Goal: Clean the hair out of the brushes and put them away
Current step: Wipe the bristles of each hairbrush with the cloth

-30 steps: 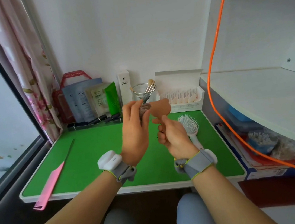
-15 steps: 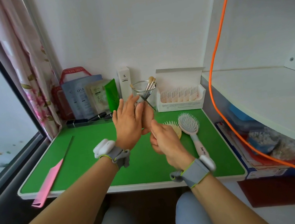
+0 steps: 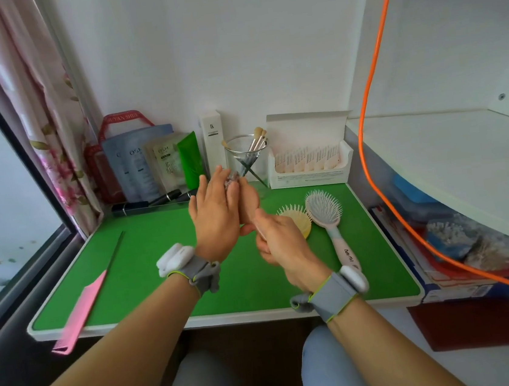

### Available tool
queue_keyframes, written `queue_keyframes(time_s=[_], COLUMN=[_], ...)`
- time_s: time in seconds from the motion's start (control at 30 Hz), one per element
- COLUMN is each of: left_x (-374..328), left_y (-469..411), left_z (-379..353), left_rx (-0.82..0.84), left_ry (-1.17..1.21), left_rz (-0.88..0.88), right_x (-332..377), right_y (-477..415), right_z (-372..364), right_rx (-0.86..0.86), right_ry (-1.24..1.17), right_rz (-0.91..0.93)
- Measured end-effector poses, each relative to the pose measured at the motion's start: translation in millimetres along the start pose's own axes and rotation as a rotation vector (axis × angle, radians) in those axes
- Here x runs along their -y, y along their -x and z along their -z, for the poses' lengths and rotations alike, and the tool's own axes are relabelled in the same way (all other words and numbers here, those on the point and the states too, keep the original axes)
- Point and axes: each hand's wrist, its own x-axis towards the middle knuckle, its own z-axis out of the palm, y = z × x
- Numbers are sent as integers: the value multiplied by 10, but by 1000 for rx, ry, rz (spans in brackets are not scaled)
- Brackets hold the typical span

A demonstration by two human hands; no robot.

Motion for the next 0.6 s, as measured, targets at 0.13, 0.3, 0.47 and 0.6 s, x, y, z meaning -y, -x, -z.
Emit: queue_keyframes(time_s=[0.13,0.3,0.47,0.6], left_x=[29,196,414,517], left_y=[203,115,168,281], left_z=[-55,88,237,278], left_rx=[64,69,48,70], left_ry=[-95,-62,-37,-188], left_rz=[-153,17,136,131], right_x=[-1,-88,-104,-137], right_y=[-38,-15,-131,-159], right_z=[-38,-32,91,21], right_rx=[-60,-56,-222,-252], right_ry=[-76,-10,3,-11], right_rz=[-43,-8,-11,-45])
